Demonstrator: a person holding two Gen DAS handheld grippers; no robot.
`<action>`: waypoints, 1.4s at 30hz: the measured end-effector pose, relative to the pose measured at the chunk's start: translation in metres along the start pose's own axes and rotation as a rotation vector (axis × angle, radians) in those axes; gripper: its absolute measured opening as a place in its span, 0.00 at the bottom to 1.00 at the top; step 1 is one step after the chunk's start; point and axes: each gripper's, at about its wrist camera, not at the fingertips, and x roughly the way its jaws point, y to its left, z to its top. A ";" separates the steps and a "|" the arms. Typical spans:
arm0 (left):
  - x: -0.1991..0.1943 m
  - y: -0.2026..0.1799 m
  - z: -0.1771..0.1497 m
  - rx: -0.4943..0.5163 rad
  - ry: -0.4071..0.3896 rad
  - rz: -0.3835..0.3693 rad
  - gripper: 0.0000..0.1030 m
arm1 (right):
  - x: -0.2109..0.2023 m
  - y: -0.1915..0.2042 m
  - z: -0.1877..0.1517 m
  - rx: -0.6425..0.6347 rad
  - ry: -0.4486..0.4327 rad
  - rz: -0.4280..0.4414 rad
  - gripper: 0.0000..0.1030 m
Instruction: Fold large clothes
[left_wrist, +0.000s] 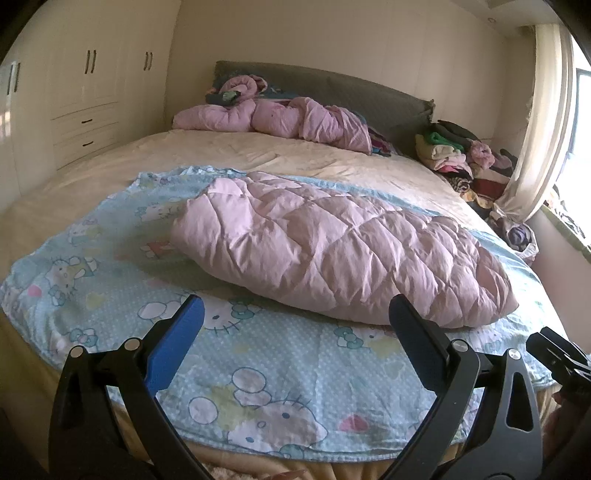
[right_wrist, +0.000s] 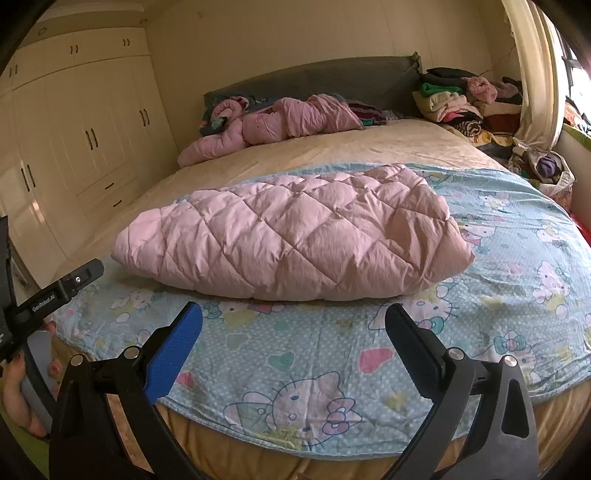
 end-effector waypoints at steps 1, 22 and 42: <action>0.000 -0.001 0.000 0.003 0.001 0.001 0.91 | -0.001 0.000 0.000 0.001 -0.002 0.000 0.96; -0.002 -0.004 -0.002 0.021 0.006 0.001 0.91 | -0.006 0.003 0.001 0.002 -0.022 -0.003 0.96; -0.005 -0.002 -0.002 0.022 0.004 0.015 0.91 | -0.005 0.004 0.001 0.004 -0.021 -0.010 0.96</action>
